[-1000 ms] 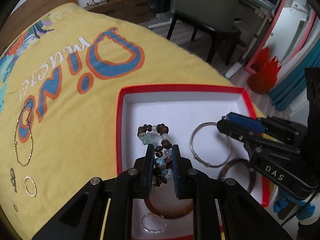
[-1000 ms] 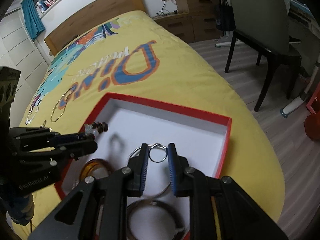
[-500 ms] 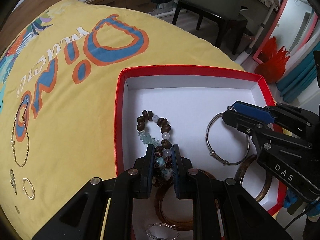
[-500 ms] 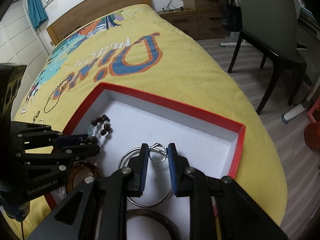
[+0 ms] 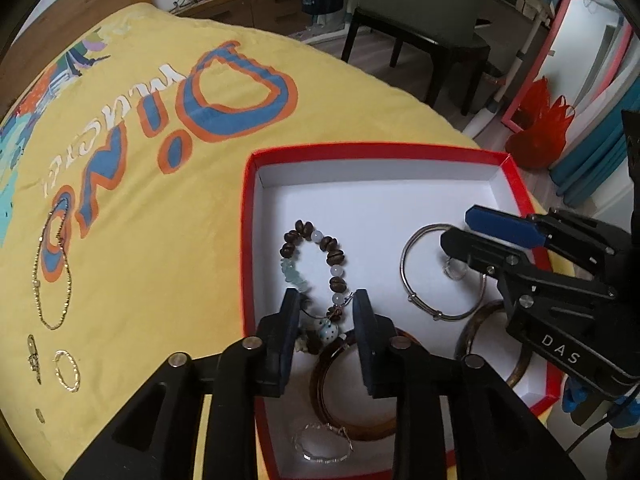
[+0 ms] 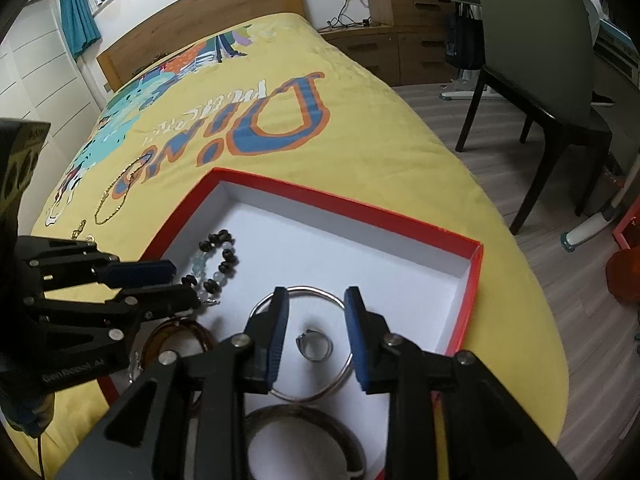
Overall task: Organize jewelry
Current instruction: 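Open both tools to drop the bracelet and ring into the box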
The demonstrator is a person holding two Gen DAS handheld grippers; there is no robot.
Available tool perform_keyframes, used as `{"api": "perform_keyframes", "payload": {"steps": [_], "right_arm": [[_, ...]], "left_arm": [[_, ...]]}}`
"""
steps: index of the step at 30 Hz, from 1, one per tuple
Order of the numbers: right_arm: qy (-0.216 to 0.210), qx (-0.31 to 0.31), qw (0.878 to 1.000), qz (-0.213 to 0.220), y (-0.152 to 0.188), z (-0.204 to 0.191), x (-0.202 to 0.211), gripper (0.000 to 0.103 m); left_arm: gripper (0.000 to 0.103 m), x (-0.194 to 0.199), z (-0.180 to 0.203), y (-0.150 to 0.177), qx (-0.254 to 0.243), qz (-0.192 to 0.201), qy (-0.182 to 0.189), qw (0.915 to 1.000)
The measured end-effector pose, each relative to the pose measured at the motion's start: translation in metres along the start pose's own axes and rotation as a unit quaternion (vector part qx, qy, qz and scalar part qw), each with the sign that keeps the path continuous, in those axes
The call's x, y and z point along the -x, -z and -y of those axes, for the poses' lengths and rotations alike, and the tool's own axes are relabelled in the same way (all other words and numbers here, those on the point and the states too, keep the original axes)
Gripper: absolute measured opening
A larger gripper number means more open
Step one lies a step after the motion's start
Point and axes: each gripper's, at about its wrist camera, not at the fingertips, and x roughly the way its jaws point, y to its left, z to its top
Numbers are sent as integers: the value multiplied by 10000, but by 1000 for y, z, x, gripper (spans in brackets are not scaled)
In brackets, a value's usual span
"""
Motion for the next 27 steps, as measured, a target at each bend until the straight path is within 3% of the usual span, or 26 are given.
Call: {"api": "perform_keyframes", "payload": {"steps": [12,27], "right_arm": [[-57,-70,9997,221,6,-24,37,28],[-560,131,9977,350,15,-114,65,28]], "left_arm": [[48,46,-23,24,203,326,-91,9992],[54,93,-108,102,805,338,-464,9951]]}}
